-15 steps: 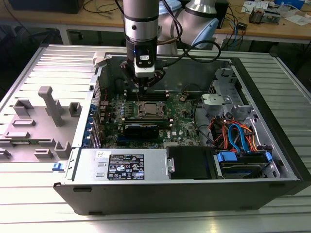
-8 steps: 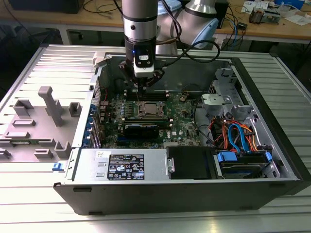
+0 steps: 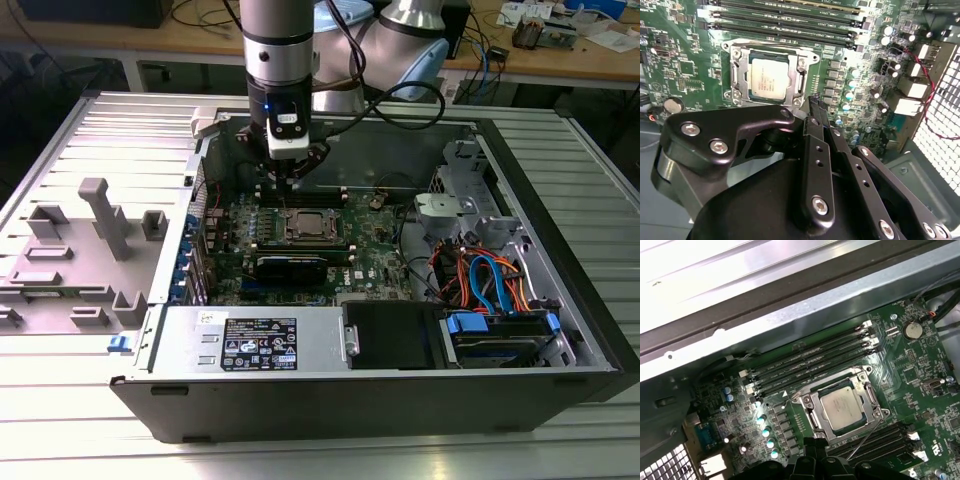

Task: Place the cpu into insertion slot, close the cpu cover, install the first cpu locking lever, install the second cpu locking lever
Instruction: 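Install the first cpu locking lever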

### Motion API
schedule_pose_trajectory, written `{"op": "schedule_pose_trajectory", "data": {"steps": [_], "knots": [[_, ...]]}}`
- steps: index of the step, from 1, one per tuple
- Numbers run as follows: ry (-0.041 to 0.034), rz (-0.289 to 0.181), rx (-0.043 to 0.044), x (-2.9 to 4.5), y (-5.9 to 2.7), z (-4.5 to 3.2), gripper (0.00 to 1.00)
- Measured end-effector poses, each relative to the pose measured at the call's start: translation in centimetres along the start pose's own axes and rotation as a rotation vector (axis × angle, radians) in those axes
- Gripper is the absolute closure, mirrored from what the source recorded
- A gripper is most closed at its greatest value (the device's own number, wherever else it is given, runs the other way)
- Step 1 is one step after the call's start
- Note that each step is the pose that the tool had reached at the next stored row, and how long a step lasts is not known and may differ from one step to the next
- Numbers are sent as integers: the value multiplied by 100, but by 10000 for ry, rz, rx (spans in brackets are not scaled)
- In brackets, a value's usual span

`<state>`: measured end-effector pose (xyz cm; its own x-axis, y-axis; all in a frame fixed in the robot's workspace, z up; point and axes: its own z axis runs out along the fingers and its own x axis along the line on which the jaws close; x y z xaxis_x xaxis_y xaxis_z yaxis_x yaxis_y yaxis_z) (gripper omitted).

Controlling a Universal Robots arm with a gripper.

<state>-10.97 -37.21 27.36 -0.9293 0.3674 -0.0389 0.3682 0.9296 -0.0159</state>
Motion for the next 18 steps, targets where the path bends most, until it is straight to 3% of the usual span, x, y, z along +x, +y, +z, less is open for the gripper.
{"op": "schedule_pose_trajectory", "data": {"steps": [7,13,18], "knots": [[-7,-921,-34,37,-15,12,89],[-11,-1235,-51,158,-62,14,89],[-26,-2299,-90,163,-64,22,89]]}}
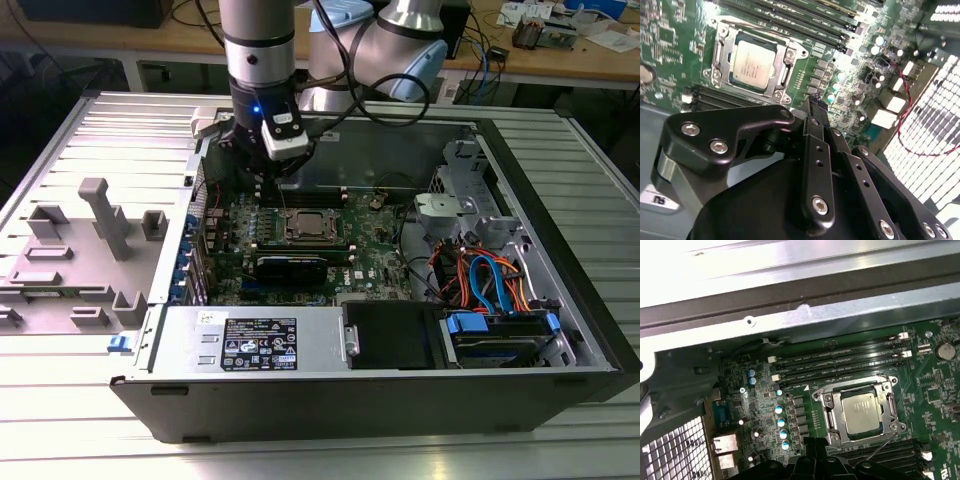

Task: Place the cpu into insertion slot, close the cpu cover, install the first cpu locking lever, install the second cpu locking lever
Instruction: 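Install the first cpu locking lever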

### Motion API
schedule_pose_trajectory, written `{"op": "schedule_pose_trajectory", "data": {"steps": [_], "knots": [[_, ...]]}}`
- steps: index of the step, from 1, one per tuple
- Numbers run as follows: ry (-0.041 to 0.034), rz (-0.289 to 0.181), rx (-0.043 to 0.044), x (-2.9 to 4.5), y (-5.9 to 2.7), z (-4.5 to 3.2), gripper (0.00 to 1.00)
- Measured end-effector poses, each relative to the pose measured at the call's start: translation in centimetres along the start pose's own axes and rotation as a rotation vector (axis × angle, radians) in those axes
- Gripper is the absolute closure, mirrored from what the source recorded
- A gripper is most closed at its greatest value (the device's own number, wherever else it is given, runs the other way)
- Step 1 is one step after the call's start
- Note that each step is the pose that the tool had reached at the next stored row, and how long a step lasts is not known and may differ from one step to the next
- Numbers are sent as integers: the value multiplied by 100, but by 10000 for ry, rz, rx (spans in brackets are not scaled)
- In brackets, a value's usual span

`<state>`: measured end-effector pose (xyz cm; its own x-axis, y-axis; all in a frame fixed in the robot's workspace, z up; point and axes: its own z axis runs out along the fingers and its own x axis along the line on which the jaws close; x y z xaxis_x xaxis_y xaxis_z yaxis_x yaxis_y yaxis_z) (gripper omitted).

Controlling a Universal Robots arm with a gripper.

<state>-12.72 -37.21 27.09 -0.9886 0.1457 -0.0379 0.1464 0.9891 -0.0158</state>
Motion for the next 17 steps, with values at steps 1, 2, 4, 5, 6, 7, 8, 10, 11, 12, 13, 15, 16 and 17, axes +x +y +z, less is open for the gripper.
{"op": "schedule_pose_trajectory", "data": {"steps": [1,2,4,5,6,7,8,10,11,12,13,15,16,17], "knots": [[-3,-175,-6,0,0,2,89],[-6,-365,-14,0,0,5,89],[-14,-838,-33,1,1,9,89],[-15,-935,-39,1,1,10,89],[-17,-1039,-43,3,2,11,89],[-18,-1116,-45,8,4,10,89],[-19,-1171,-47,14,8,9,89],[-19,-1212,-49,28,10,5,89],[-20,-1261,-51,34,13,-4,89],[-23,-1334,-55,34,18,-10,89],[-23,-1415,-57,35,21,-11,89],[-26,-1645,-65,37,30,-11,89],[-28,-1734,-69,38,40,-12,89],[-29,-1820,-72,40,53,-11,89]]}}
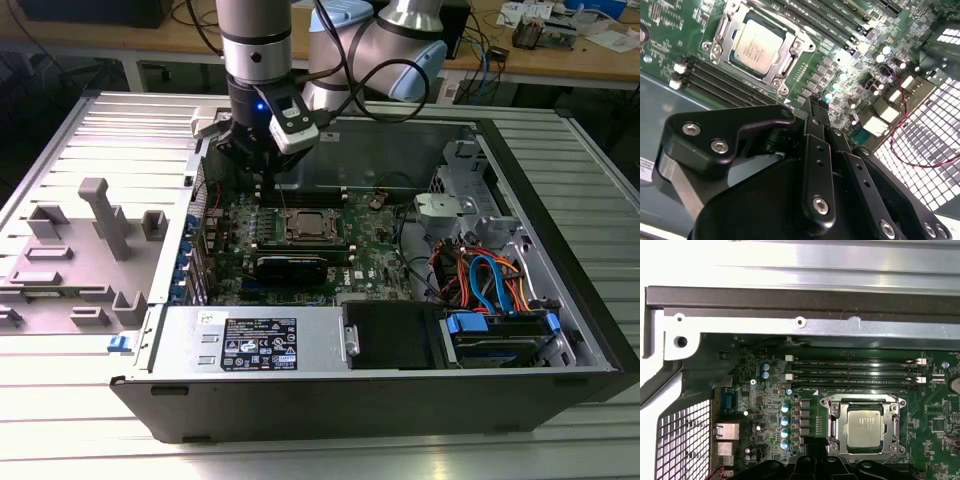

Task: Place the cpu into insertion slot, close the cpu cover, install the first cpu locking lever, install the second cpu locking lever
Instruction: 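Install the first cpu locking lever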

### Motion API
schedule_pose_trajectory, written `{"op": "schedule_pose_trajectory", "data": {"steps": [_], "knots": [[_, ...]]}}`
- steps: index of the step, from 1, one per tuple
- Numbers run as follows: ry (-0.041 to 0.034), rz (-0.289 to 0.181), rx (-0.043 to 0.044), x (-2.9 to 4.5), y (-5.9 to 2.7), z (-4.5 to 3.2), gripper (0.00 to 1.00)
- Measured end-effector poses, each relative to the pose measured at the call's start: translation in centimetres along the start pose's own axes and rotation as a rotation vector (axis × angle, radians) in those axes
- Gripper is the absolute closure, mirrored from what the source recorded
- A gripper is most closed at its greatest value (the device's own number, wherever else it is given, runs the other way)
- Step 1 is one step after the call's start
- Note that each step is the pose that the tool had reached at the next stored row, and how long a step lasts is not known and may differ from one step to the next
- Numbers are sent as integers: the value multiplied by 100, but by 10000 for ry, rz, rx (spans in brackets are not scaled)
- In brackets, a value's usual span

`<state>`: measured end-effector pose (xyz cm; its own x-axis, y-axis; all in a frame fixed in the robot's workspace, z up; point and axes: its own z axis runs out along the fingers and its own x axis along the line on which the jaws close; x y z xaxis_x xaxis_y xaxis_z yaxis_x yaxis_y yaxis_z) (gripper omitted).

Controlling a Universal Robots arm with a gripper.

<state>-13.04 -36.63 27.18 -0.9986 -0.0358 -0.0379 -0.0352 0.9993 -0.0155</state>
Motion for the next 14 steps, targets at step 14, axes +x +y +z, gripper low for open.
{"op": "schedule_pose_trajectory", "data": {"steps": [14], "knots": [[-3,-176,-12,28,101,15,89]]}}
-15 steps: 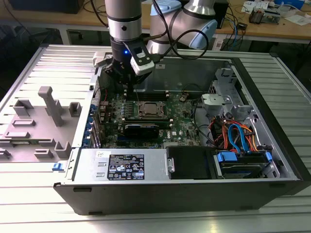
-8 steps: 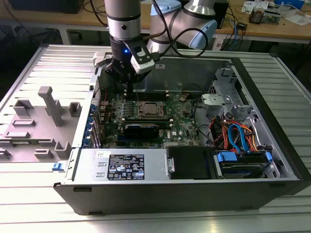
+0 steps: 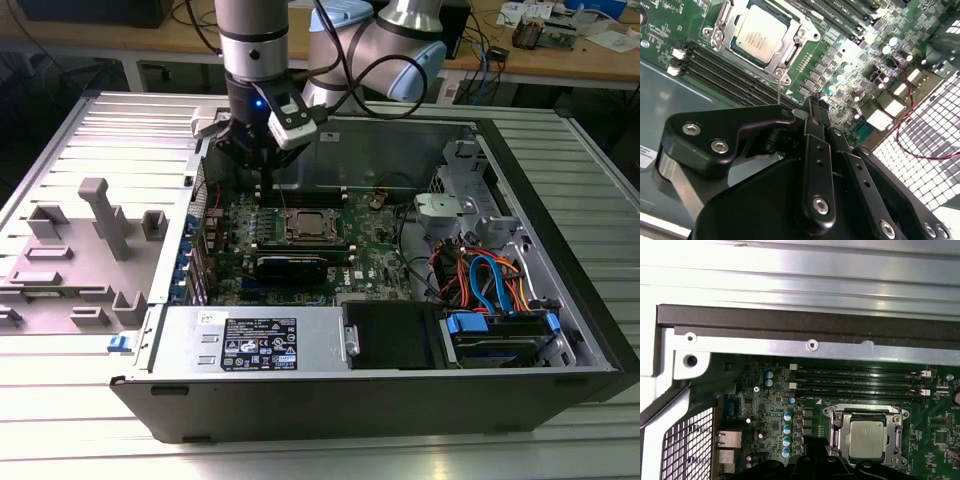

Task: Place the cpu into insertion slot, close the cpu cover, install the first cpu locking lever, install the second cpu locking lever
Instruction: 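Install the first cpu locking lever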

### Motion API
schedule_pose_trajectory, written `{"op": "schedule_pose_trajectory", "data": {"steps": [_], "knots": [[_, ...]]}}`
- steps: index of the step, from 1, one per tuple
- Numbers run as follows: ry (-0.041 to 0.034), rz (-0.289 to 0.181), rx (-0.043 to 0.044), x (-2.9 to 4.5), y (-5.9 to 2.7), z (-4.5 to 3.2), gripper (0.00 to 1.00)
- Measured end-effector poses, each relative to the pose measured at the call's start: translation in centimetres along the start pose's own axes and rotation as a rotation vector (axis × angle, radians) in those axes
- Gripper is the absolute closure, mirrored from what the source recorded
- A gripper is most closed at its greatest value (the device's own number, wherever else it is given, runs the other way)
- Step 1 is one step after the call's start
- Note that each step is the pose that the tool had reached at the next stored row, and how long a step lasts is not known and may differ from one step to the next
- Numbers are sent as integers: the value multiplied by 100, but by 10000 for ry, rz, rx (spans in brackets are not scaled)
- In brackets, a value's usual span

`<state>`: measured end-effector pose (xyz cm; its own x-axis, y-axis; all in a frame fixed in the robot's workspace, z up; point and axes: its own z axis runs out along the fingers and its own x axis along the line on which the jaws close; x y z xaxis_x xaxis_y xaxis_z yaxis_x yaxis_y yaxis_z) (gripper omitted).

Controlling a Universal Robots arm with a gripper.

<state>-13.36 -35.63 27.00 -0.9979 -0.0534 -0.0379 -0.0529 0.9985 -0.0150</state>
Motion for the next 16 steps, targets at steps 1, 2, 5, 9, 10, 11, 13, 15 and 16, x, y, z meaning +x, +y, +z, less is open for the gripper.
{"op": "schedule_pose_trajectory", "data": {"steps": [1,2,5,9,10,11,13,15,16], "knots": [[-1,-15,-1,-1,21,4,89],[-1,-24,-2,-1,32,6,89],[-1,-62,-2,-6,58,10,89],[0,-79,-2,-31,89,19,89],[-2,-83,-3,-41,100,24,89],[-2,-85,-4,-49,107,28,89],[-2,-92,-3,-80,121,38,89],[0,-91,6,-108,122,42,89],[0,-91,11,-130,122,45,89]]}}
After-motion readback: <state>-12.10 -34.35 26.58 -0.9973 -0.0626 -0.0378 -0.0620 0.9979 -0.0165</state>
